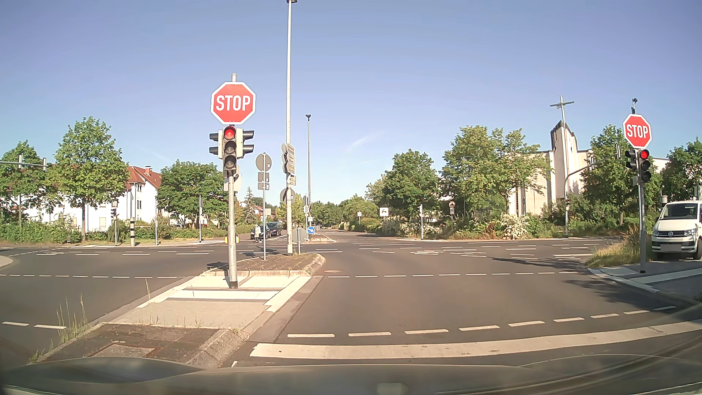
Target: Follow the waypoints while adhering to traffic rules and regulations
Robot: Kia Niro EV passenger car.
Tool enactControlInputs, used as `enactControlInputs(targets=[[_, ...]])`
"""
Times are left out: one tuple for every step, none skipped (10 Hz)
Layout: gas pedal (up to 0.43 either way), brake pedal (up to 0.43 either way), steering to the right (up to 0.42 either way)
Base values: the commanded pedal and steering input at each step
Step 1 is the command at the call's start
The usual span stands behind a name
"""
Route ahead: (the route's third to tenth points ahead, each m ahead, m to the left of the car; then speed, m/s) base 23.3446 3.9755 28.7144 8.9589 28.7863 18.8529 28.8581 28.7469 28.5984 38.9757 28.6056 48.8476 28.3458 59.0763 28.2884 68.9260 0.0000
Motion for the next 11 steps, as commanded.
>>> enactControlInputs(targets=[[0.0, 0.311, 0.012], [0.0, 0.311, 0.012], [0.0, 0.311, 0.012], [0.0, 0.311, 0.012], [0.0, 0.311, 0.012], [0.0, 0.311, 0.012], [0.0, 0.311, 0.012], [0.0, 0.311, 0.012], [0.0, 0.311, 0.012], [0.0, 0.311, 0.012], [0.0, 0.311, 0.012]])
